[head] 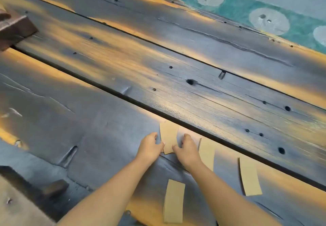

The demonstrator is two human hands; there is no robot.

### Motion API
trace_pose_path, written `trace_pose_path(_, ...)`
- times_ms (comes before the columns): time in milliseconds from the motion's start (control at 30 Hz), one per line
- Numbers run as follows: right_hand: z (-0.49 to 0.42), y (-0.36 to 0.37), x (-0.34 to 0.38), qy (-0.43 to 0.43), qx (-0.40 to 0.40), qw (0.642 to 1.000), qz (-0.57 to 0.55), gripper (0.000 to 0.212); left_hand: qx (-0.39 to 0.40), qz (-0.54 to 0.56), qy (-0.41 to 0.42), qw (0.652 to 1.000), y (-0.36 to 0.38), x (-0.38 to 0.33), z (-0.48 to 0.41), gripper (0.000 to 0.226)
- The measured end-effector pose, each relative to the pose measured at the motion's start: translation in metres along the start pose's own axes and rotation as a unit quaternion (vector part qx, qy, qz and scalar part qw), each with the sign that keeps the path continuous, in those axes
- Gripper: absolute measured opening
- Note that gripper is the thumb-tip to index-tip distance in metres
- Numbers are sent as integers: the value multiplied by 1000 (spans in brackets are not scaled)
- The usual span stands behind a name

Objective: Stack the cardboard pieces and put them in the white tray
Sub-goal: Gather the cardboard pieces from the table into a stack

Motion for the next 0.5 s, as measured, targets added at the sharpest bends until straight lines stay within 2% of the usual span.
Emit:
trace_pose_path(33,-8,-1,1,6,-9,1000,-7,48,-4,-1,8,1000,-1,1,-10,19)
trace_pose_path(200,-23,1,8,64,-48,995,-66,27,-27,54,-11,998,6,-13,-22,28)
trace_pose_path(300,-30,5,15,96,-63,987,-115,30,-33,80,-39,996,14,-17,-32,23)
trace_pose_path(400,-40,7,20,125,-59,982,-129,34,-43,121,-66,990,18,-19,-42,30)
trace_pose_path(500,-48,5,19,144,-59,979,-134,32,-40,180,-92,978,18,-19,-48,20)
Point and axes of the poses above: each hand's wrist, its own z-axis away from the middle knuckle, its own y-axis out of the palm, x = y × z, the point moved 1 cm from there along -z, towards the middle knuckle, and after that the axes turned 14 degrees about x, right-handed, at the moved point
